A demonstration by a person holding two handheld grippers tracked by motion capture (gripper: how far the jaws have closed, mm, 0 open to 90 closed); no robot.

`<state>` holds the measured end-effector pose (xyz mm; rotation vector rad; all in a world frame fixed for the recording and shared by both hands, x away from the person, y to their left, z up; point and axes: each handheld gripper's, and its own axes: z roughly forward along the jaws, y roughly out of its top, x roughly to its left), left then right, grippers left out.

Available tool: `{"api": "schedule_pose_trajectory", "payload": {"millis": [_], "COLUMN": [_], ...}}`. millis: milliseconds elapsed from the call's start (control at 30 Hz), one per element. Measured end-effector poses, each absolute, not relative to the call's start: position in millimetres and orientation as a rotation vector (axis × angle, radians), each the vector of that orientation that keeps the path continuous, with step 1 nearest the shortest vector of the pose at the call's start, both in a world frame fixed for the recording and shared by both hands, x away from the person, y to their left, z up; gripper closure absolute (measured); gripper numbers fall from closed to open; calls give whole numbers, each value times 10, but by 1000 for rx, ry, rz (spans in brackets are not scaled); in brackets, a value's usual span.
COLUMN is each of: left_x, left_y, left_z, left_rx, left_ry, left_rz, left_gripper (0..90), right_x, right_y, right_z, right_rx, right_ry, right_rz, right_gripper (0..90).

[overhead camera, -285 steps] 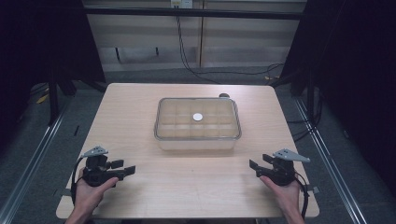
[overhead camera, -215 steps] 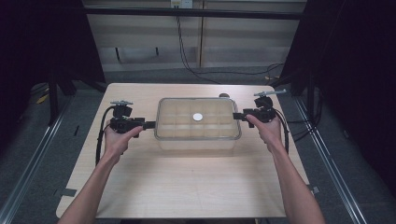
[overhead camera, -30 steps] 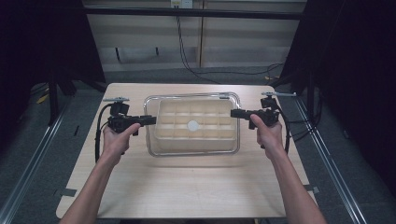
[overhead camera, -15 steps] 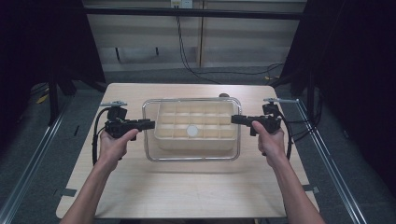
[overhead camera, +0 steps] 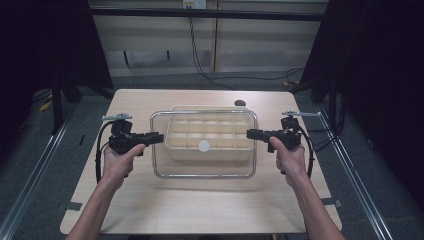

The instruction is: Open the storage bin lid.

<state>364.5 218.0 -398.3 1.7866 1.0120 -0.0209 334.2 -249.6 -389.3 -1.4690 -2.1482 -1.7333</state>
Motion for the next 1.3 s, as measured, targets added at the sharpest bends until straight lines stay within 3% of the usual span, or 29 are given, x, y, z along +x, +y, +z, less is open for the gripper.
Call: {"api": "schedule_pose_trajectory", "payload": {"millis": [1300], "left_x": [3094], "left_y": [2191], "left_z": [-4221], "left_rx": [1871], "left_ry": [1049], "left_rz": [-89], "left_gripper": [656], "right_x": [2736], "right_y": [-2456], "right_z": [-4214], "right_rx": [-1533], "right_ry": [-2110], "right_rz": [-1663], "right_gripper": [738]}}
